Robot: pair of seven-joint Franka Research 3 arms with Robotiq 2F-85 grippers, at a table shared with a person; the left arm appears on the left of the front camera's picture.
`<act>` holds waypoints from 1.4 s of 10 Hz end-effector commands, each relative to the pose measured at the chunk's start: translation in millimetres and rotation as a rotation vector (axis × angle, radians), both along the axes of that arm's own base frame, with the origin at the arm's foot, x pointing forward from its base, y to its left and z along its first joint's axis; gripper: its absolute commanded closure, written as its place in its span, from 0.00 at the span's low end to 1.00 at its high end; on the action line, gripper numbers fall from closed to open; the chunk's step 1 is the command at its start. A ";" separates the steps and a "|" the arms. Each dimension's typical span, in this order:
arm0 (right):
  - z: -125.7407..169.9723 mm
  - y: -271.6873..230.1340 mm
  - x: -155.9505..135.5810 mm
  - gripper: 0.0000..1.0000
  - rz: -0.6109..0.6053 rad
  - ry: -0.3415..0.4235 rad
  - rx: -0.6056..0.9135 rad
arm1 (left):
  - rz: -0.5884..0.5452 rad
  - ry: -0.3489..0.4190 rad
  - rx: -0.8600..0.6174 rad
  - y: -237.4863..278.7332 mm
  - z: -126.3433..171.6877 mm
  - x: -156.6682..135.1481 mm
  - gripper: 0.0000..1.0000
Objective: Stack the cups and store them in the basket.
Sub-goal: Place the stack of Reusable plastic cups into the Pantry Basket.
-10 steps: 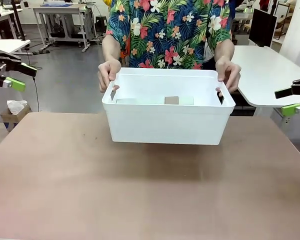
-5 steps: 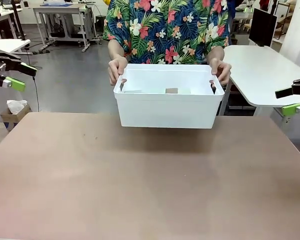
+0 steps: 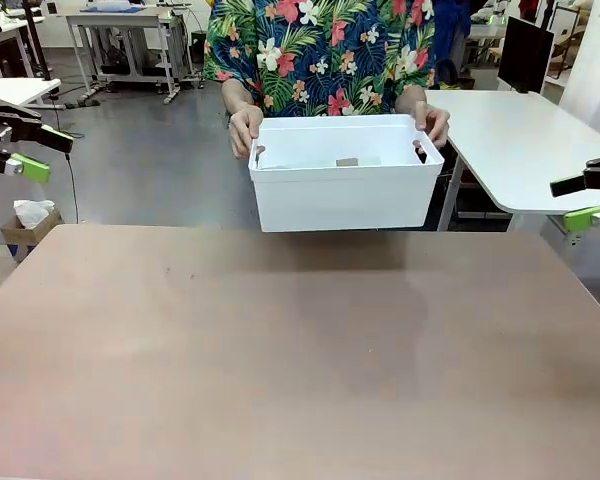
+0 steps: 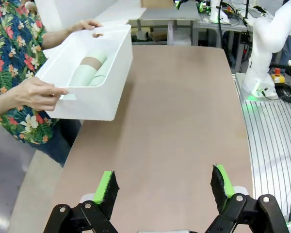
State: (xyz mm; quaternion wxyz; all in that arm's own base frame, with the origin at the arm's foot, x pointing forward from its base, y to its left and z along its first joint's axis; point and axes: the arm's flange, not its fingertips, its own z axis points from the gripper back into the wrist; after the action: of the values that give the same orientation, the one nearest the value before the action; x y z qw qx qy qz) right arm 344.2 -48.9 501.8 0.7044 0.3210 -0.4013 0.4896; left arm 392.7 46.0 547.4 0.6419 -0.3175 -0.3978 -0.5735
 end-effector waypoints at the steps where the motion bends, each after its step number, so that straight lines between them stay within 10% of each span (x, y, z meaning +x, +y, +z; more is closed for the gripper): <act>1: 3.5 1.3 1.1 0.00 -0.010 0.003 0.024 | 0.009 0.006 0.000 -0.5 1.7 1.0 0.00; 14: 3.5 1.3 1.1 0.00 -0.010 0.003 0.024 | 0.009 0.006 0.000 -0.5 1.7 1.0 0.00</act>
State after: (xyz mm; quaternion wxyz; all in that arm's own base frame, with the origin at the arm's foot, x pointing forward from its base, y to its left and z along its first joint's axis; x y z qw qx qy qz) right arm 344.2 -48.9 501.8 0.7044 0.3210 -0.4013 0.4896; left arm 392.7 46.1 547.4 0.6419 -0.3175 -0.3978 -0.5735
